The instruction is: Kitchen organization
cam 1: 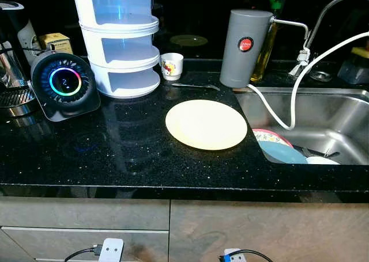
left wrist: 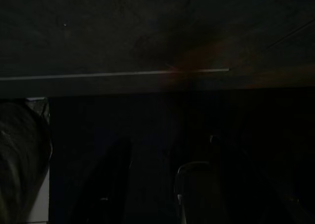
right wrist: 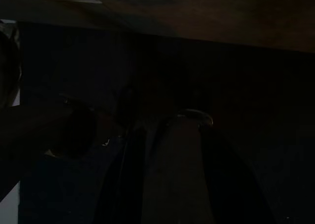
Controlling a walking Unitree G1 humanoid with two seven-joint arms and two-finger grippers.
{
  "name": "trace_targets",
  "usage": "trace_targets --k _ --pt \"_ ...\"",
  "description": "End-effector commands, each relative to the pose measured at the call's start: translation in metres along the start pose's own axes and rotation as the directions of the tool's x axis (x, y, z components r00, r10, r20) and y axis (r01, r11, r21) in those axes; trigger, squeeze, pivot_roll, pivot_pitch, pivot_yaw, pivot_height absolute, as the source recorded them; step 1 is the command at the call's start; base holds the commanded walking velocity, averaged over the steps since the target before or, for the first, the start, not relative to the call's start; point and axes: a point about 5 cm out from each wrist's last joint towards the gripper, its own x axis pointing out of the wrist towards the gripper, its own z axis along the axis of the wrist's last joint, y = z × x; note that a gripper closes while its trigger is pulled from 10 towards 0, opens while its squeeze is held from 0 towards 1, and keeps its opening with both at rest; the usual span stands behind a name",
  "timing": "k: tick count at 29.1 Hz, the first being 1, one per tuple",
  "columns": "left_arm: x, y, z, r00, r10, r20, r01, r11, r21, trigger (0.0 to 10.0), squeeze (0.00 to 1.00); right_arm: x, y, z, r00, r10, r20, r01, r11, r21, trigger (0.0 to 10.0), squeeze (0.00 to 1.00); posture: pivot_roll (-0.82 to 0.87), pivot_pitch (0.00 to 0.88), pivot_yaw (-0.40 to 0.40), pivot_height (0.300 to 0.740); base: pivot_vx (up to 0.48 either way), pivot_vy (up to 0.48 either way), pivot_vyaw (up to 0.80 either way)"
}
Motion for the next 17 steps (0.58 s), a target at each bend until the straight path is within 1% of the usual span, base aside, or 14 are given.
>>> trace_targets --k 1,6,11,17 --pt "-0.0006 -0.0011 -0.0067 0.999 0.006 -0.040 -0.005 1.000 0.007 10.0 0.00 -0.0004 -0.0006 -0.0050 1.000 -0.011 -0.027 0.010 1.000 -0.018 10.0 0.00 0.05 0.034 -0.008 0.740 0.000 0.000 0.00" --pt "-0.0008 -0.0002 -0.0087 0.998 0.005 -0.062 -0.005 1.000 0.008 10.0 0.00 -0.0019 -0.0066 -0.0120 0.996 -0.057 -0.074 0.054 0.998 -0.041 10.0 0.00 0.05 0.034 -0.008 0.740 0.000 0.000 0.00" --pt "-0.0019 0.0015 -0.0120 0.998 0.016 -0.067 -0.017 1.000 -0.009 10.0 0.00 -0.0029 -0.0100 -0.0139 0.995 -0.073 -0.070 0.071 0.997 -0.029 10.0 0.00 0.06 0.035 -0.020 0.740 0.000 0.000 0.00" --pt "-0.0027 0.0036 -0.0130 0.998 0.016 -0.066 -0.017 1.000 -0.013 10.0 0.00 -0.0028 -0.0097 -0.0141 0.995 -0.073 -0.064 0.072 0.997 -0.017 10.0 0.00 0.05 0.037 -0.016 0.740 0.000 0.000 0.00"
